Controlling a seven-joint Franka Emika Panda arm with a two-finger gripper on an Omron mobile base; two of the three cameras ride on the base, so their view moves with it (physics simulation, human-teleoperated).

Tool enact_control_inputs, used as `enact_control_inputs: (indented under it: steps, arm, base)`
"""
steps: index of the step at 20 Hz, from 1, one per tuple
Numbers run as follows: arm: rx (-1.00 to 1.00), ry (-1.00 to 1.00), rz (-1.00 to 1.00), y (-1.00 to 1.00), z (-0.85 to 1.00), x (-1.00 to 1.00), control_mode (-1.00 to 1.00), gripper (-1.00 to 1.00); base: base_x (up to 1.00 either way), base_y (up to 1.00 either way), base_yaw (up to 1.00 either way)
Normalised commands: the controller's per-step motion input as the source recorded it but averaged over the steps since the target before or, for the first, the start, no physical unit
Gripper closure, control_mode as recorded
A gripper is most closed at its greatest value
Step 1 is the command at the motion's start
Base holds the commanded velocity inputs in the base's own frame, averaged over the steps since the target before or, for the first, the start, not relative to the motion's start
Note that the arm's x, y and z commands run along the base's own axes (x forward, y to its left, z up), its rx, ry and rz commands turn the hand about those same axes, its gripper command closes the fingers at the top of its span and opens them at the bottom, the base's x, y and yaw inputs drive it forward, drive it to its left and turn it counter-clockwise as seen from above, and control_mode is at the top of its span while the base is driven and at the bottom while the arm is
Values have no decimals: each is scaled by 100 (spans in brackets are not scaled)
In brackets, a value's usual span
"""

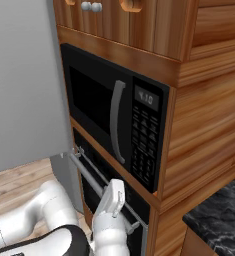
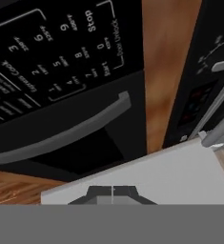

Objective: Transport the shrimp from the fridge to the microwave and turn on the microwave.

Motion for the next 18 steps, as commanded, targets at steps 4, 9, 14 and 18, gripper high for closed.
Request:
enact_control_inputs:
  steps: [4, 9, 14, 18]
  arm:
    - [0, 0, 3, -7, 0, 20, -100, 100]
    - [3, 0, 0, -21, 2, 5, -100, 100]
    - [4, 0, 0, -13, 6, 0, -100, 100]
    - [0, 0, 0, 0, 7, 10, -100, 100]
  base:
    - [0, 0, 0]
    - [0, 0, 0]
    - [0, 0, 0]
    - [0, 0, 0]
